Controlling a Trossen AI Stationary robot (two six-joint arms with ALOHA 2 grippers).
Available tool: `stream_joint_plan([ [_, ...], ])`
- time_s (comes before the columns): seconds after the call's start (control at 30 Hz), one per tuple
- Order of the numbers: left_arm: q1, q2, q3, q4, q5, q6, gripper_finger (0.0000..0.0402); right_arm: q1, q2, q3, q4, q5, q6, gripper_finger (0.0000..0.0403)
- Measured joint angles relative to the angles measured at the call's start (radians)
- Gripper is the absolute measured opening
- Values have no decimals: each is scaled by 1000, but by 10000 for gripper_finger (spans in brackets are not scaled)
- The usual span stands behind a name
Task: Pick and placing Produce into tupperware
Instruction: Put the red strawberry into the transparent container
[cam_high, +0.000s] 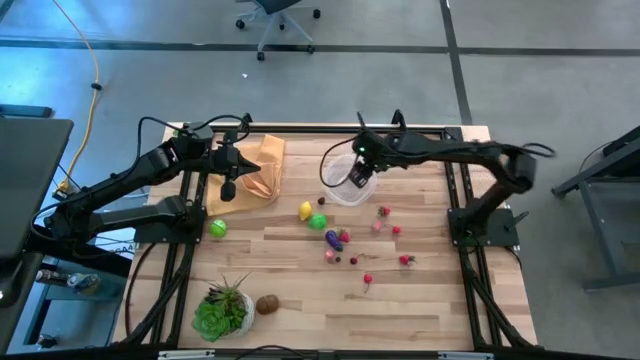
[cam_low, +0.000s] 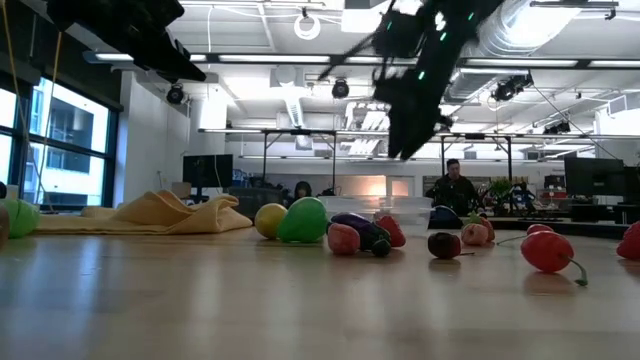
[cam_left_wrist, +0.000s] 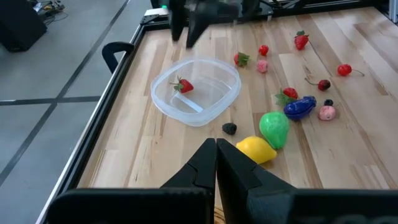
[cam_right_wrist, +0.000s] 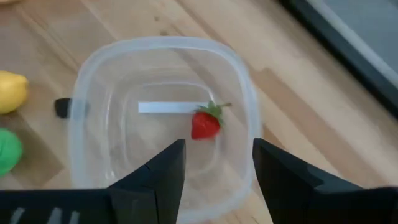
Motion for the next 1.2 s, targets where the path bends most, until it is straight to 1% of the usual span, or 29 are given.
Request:
stream_joint_plan([
  [0.2,0,0,0,0,0,0,3,143,-183,0,-168,187,137,179],
  [0.37,0,0,0,0,0,0,3,281,-253,0,-338,268,365,179],
  [0.43,0,0,0,0,0,0,3,330,-255,0,-411,275,485,179],
  [0.53,0,0,0,0,0,0,3,389,-240,0,-501,254,642,179],
  [0.6,0,0,0,0,0,0,3,409,-213,0,-535,233,711,179],
  [0.63,0,0,0,0,0,0,3,410,-198,0,-537,214,721,179],
  [0.77,0,0,0,0,0,0,3,380,-126,0,-529,145,623,179],
  [0.93,0,0,0,0,0,0,3,339,-69,0,-464,63,433,179],
  [1.03,0,0,0,0,0,0,3,339,-63,0,-423,68,340,179],
  [1.13,0,0,0,0,0,0,3,339,-71,0,-407,71,305,179],
  [1.2,0,0,0,0,0,0,3,339,-95,-26,-371,67,297,179],
])
